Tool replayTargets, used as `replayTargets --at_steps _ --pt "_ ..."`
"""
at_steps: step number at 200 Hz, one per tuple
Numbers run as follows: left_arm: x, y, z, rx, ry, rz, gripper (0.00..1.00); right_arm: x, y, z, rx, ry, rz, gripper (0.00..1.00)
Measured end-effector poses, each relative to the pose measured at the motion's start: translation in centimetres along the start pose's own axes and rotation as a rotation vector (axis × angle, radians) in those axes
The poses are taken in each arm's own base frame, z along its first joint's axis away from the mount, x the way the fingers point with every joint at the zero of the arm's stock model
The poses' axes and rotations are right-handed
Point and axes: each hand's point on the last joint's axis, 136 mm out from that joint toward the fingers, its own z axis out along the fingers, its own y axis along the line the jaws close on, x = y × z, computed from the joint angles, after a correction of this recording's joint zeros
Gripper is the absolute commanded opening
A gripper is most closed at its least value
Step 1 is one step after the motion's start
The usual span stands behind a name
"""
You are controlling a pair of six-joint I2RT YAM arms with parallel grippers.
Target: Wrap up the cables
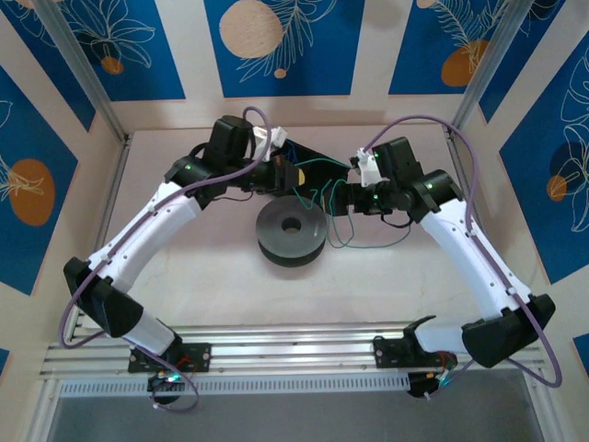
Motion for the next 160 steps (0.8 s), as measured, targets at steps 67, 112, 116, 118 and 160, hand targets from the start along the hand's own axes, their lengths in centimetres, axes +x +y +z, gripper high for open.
replayTargets --at_steps 67,112,116,118,160 --pt "1.5 4.8 1.8 -0.190 -0.001 0.014 0.00 0.8 3.7 -2.6 -0.054 -0.019 -0.062 0.99" --pt "0.5 6.2 1.3 -0.286 -0.048 0.075 0.00 7.0 0.3 2.1 0.238 0.306 -0.093 0.99" --pt "0.4 6.4 1.2 -0.293 -0.051 0.081 0.00 7.3 0.3 2.5 0.245 0.326 -0.098 1.00" --pt "0.4 6.4 1.2 -0.297 -0.054 0.084 0.00 7.5 0.4 2.5 0.244 0.331 -0.098 0.99" --pt "-0.1 8.2 1.7 -0.355 -0.092 0.153 0.00 6.3 4.2 -0.8 0.162 0.234 -0.173 0.99"
